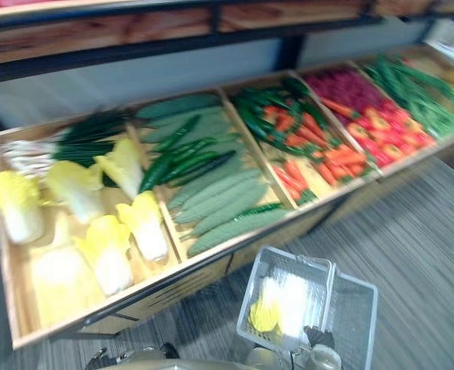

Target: Pick vegetable in the basket

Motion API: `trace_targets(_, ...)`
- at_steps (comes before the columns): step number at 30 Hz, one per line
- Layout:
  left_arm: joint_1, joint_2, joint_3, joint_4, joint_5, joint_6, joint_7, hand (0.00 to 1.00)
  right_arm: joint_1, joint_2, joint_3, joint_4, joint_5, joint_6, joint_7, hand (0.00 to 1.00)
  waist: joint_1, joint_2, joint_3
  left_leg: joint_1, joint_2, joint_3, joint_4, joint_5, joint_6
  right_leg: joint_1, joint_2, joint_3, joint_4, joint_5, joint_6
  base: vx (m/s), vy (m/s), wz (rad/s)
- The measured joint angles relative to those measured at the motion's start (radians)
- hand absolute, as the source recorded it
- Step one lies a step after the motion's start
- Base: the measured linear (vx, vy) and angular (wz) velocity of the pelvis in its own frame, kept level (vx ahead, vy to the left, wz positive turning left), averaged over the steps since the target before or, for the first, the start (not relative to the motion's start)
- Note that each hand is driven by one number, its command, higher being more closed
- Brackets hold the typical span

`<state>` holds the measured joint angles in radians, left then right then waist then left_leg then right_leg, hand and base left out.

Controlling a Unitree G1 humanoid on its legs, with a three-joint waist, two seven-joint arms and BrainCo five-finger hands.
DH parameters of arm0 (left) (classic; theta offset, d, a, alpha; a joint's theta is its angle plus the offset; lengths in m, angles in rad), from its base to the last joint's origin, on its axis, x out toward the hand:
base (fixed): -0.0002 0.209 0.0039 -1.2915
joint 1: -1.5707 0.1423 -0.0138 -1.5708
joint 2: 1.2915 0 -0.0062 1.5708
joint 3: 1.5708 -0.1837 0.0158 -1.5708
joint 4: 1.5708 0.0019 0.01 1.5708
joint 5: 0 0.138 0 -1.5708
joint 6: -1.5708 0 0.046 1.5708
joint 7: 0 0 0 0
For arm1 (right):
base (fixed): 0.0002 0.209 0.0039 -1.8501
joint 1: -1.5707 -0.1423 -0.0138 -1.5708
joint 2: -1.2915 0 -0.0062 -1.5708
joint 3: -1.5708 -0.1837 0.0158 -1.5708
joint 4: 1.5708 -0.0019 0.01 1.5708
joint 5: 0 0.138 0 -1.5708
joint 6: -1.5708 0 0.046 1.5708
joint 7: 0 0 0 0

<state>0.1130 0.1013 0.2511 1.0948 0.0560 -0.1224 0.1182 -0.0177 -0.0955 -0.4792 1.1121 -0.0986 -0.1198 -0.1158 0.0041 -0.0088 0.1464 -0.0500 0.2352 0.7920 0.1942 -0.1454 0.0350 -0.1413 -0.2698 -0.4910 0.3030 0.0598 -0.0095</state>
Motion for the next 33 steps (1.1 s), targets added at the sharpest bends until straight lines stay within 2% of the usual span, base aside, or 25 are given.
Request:
trace_targets(1,-0.002,0.002,0.000,-0.016,0.005,-0.004,-0.001,0.00,-0.007,-0.006,0.017,0.007,0.000,0.001,0.000,1.00,0.002,-0.009,0.007,0.025,-0.006,0.064,-0.022,0.005,0.005,0.009,-0.026,-0.071,0.098,-0.069,-0.002,-0.12,0.182,-1.77)
trace_targets(2,0.003,0.004,0.001,-0.019,0.005,-0.001,-0.001,0.00,-0.020,-0.008,0.036,0.030,-0.001,0.003,0.000,1.00,0.004,-0.013,0.007,0.045,-0.005,0.146,-0.034,0.005,0.005,0.031,-0.044,-0.122,0.184,-0.105,0.003,-0.11,0.178,-2.05)
trace_targets(4,0.000,0.004,0.001,-0.020,0.005,0.001,-0.003,0.00,-0.032,-0.003,0.059,0.052,-0.011,0.006,0.010,1.00,0.003,-0.012,0.007,0.069,-0.003,0.293,-0.035,0.004,0.004,0.090,-0.062,-0.133,0.240,-0.135,0.029,-0.09,0.083,-2.03)
trace_targets(5,-0.002,0.004,0.001,-0.020,0.005,0.001,-0.004,0.00,-0.032,-0.003,0.058,0.056,-0.011,0.006,0.011,1.00,0.003,-0.012,0.007,0.070,-0.003,0.307,-0.034,0.004,0.004,0.099,-0.063,-0.134,0.235,-0.135,0.030,-0.06,0.001,-1.75)
trace_targets(7,-0.014,0.004,0.002,-0.020,0.006,0.001,-0.006,0.00,-0.038,-0.008,0.054,0.066,-0.011,0.009,0.012,1.00,0.002,-0.015,0.005,0.070,0.009,0.435,-0.013,0.005,0.003,0.133,-0.061,-0.143,0.114,-0.166,0.079,-0.06,-0.083,-1.55)
trace_targets(8,-0.015,0.003,0.003,-0.020,0.006,0.001,-0.007,0.00,-0.038,-0.008,0.053,0.065,-0.011,0.010,0.011,1.00,0.002,-0.015,0.005,0.070,0.011,0.465,-0.011,0.009,-0.001,0.131,-0.057,-0.146,0.077,-0.176,0.094,-0.08,-0.182,-1.43)
trace_targets(9,-0.015,0.002,0.008,-0.015,0.008,0.001,-0.008,0.00,-0.037,-0.010,0.052,0.067,-0.011,0.010,0.010,1.00,-0.004,-0.012,0.005,0.071,0.012,0.512,-0.015,0.022,-0.010,0.128,-0.037,-0.168,0.008,-0.195,0.120,-0.12,-0.246,-1.20)
trace_targets(10,-0.020,0.005,0.012,-0.003,0.008,0.000,-0.008,0.00,-0.034,-0.012,0.052,0.076,-0.010,0.011,0.010,1.00,-0.012,-0.016,0.003,0.070,0.007,0.552,-0.021,0.036,-0.025,0.131,-0.009,-0.174,-0.081,-0.212,0.136,-0.13,-0.272,-1.13)
trace_targets(11,-0.035,-0.002,0.015,0.018,0.012,0.003,-0.009,0.00,-0.028,-0.021,0.052,0.081,-0.010,0.012,0.010,1.00,-0.022,-0.008,0.006,0.066,0.008,0.571,-0.033,0.049,-0.031,0.136,0.022,-0.167,-0.149,-0.211,0.142,-0.15,-0.295,-0.72)
trace_targets(12,-0.039,-0.008,0.020,0.028,0.018,0.003,-0.009,0.00,-0.022,-0.028,0.051,0.082,-0.010,0.014,0.010,1.00,-0.029,0.001,0.007,0.060,0.011,0.570,-0.046,0.076,-0.028,0.137,0.039,-0.163,-0.182,-0.200,0.140,-0.15,-0.285,-0.69)
trace_targets(13,-0.038,-0.023,0.032,0.042,0.034,0.002,-0.009,0.00,-0.006,-0.043,0.051,0.082,-0.009,0.020,0.008,1.00,-0.032,0.024,-0.007,0.060,0.015,0.559,-0.083,0.116,-0.022,0.137,0.084,-0.134,-0.249,-0.163,0.119,-0.17,-0.294,-0.58)
trace_targets(14,-0.039,-0.024,0.033,0.048,0.036,0.002,-0.009,0.00,0.002,-0.046,0.050,0.082,-0.009,0.022,0.007,1.00,-0.036,0.029,-0.009,0.065,0.017,0.566,-0.095,0.126,-0.026,0.142,0.099,-0.126,-0.267,-0.152,0.112,-0.11,-0.213,-0.64)
trace_targets(16,-0.043,-0.025,0.072,0.050,0.037,0.002,-0.008,0.00,0.013,-0.045,0.051,0.082,-0.005,0.024,0.003,1.00,-0.065,0.028,-0.015,0.070,0.048,0.582,-0.092,0.156,-0.036,0.150,0.142,-0.103,-0.303,-0.134,0.096,-0.05,-0.150,-0.35)
trace_targets(18,-0.045,-0.030,0.089,0.035,0.037,0.002,-0.005,0.00,0.014,-0.045,0.051,0.080,0.000,0.024,0.001,1.00,-0.059,0.025,-0.018,0.077,0.095,0.580,-0.020,0.156,-0.035,0.137,0.154,-0.072,-0.298,-0.136,0.091,0.01,-0.145,-0.68)
trace_targets(19,-0.038,-0.037,0.107,0.003,0.034,-0.001,-0.003,0.00,0.012,-0.045,0.065,0.082,0.000,0.022,0.000,1.00,-0.039,0.001,-0.019,0.074,0.156,0.452,0.115,0.158,-0.034,0.129,0.160,-0.012,-0.297,-0.137,0.069,0.02,-0.149,-1.11)
trace_targets(20,-0.038,-0.038,0.112,-0.005,0.034,-0.002,-0.002,0.00,0.012,-0.050,0.078,0.082,0.000,0.022,-0.002,1.00,-0.025,-0.003,-0.019,0.069,0.179,0.372,0.171,0.161,-0.030,0.130,0.162,0.018,-0.297,-0.136,0.067,0.00,-0.085,-1.48)
trace_targets(21,-0.038,-0.042,0.093,-0.020,0.034,-0.008,0.007,0.00,-0.002,-0.068,0.118,0.078,0.000,0.019,-0.006,1.00,-0.011,-0.012,-0.008,-0.003,0.141,0.046,0.220,0.077,-0.089,0.136,0.142,0.090,-0.293,-0.138,0.056,-0.01,0.064,-1.14)
trace_targets(22,-0.041,-0.047,0.077,-0.024,0.033,-0.010,0.009,0.00,-0.009,-0.082,0.126,0.077,0.000,0.019,-0.007,1.00,-0.011,-0.009,-0.006,-0.021,0.073,-0.108,0.183,0.036,-0.113,0.133,0.126,0.113,-0.285,-0.137,0.056,-0.02,0.117,-1.42)
trace_targets(23,-0.040,-0.058,0.057,-0.031,0.027,-0.021,0.015,0.00,-0.011,-0.095,0.137,0.080,0.000,0.016,-0.007,1.00,0.000,0.000,-0.003,-0.030,-0.035,-0.347,0.095,0.003,-0.135,0.128,0.110,0.170,-0.275,-0.136,0.058,0.00,0.171,-1.04)
trace_targets(25,-0.038,-0.062,0.032,-0.031,0.026,-0.027,0.016,0.00,-0.014,-0.092,0.141,0.078,0.000,0.004,-0.006,1.00,0.005,0.019,-0.002,-0.025,-0.101,-0.506,-0.022,0.017,-0.136,0.125,0.114,0.219,-0.266,-0.135,0.062,0.04,0.164,-1.01)
trace_targets(26,-0.035,-0.060,0.021,-0.029,0.027,-0.029,0.014,0.00,-0.015,-0.083,0.141,0.077,0.000,0.004,-0.005,1.00,0.008,0.034,-0.001,-0.017,-0.105,-0.565,-0.071,0.031,-0.136,0.124,0.134,0.249,-0.269,-0.131,0.075,0.10,0.162,-0.82)
trace_targets(27,-0.036,-0.054,0.015,-0.032,0.027,-0.029,0.013,0.00,-0.010,-0.062,0.143,0.074,0.001,0.002,-0.005,1.00,0.009,0.035,-0.010,-0.010,-0.119,-0.605,-0.077,0.017,-0.145,0.120,0.138,0.268,-0.287,-0.119,0.096,0.11,0.142,-0.58)
trace_targets(29,-0.043,-0.039,0.010,-0.041,0.027,-0.037,0.012,0.00,-0.001,-0.035,0.142,0.074,0.003,-0.005,-0.004,1.00,0.013,-0.002,-0.003,-0.025,-0.144,-0.634,-0.075,0.015,-0.143,0.108,0.118,0.283,-0.301,-0.104,0.116,0.07,0.123,-0.15)
trace_targets(32,-0.043,-0.029,0.011,-0.037,0.028,-0.038,0.013,0.00,0.009,-0.023,0.122,0.066,0.031,-0.016,-0.007,1.00,0.014,-0.008,-0.001,-0.005,-0.151,-0.610,-0.078,-0.013,-0.122,0.112,0.108,0.289,-0.299,-0.100,0.124,0.02,0.129,-0.13)
trace_targets(33,-0.037,-0.028,0.011,-0.035,0.030,-0.038,0.014,0.00,0.017,-0.023,0.124,0.044,0.031,-0.019,-0.006,1.00,0.026,-0.008,-0.002,0.012,-0.153,-0.596,-0.087,-0.022,-0.115,0.112,0.107,0.312,-0.296,-0.097,0.129,-0.01,0.085,-0.52)
